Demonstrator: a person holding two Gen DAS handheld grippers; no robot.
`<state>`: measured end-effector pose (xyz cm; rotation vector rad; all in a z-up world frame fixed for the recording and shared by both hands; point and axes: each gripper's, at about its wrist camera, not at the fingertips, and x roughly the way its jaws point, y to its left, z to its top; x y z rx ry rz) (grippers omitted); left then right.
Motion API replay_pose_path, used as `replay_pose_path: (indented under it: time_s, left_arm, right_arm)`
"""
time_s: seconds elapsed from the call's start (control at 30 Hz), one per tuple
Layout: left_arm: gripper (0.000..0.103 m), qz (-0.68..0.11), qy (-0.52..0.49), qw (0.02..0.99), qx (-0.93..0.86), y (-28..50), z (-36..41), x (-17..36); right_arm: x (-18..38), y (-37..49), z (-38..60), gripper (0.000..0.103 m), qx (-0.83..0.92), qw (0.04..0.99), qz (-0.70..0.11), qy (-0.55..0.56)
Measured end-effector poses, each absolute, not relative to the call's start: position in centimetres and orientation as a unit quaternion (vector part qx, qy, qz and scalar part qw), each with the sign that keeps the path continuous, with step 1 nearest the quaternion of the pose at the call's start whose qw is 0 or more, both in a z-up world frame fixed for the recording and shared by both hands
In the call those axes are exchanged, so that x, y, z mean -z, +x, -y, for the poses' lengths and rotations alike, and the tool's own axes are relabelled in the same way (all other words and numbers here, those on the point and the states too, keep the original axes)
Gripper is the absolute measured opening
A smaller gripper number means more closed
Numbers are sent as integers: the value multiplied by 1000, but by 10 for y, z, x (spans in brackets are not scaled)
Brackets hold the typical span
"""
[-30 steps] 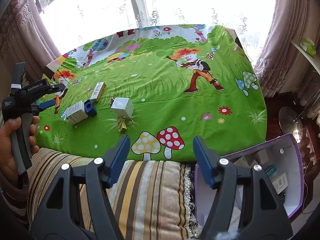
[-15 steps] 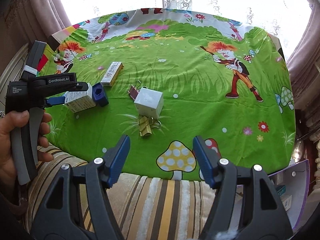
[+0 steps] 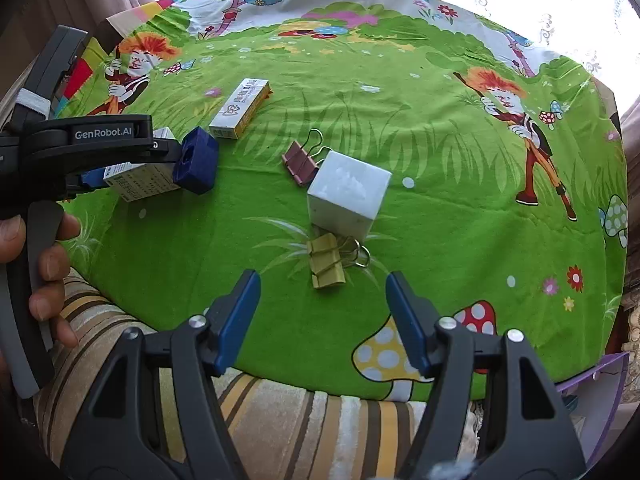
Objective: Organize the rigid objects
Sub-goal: 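Grasp the gold binder clip with the right gripper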
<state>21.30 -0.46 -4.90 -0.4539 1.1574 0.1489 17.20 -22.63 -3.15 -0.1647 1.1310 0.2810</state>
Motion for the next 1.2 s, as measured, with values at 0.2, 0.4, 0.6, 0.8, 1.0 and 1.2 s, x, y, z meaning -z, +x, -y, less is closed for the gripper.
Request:
replay_pose_path:
  time_s: [0.2, 0.4, 0.6, 0.8, 1.0, 1.2]
  left_arm:
    - [78, -505, -233, 828, -69, 194, -7, 37]
    - [78, -483, -234, 842, -57, 187, -3, 24]
    - [78, -485, -236, 841, -47, 188, 1, 29]
    - [78, -478, -232, 847, -38, 184, 5, 25]
    - [78, -477, -235, 847, -32, 183, 5, 25]
    - [78, -472, -233, 850, -23, 180, 7, 22]
  right_arm:
    - [49, 188, 229, 52, -125, 816, -561, -63]
    - [57, 195, 227, 51, -127, 811, -567, -62]
    - [57, 200, 224, 45, -133, 815, -559, -72]
    - [54, 194, 227, 27, -153, 816, -555, -57]
    - [52, 188, 229, 26, -160, 816, -554, -48]
    - [41, 177, 233, 24, -165, 823, -543, -42]
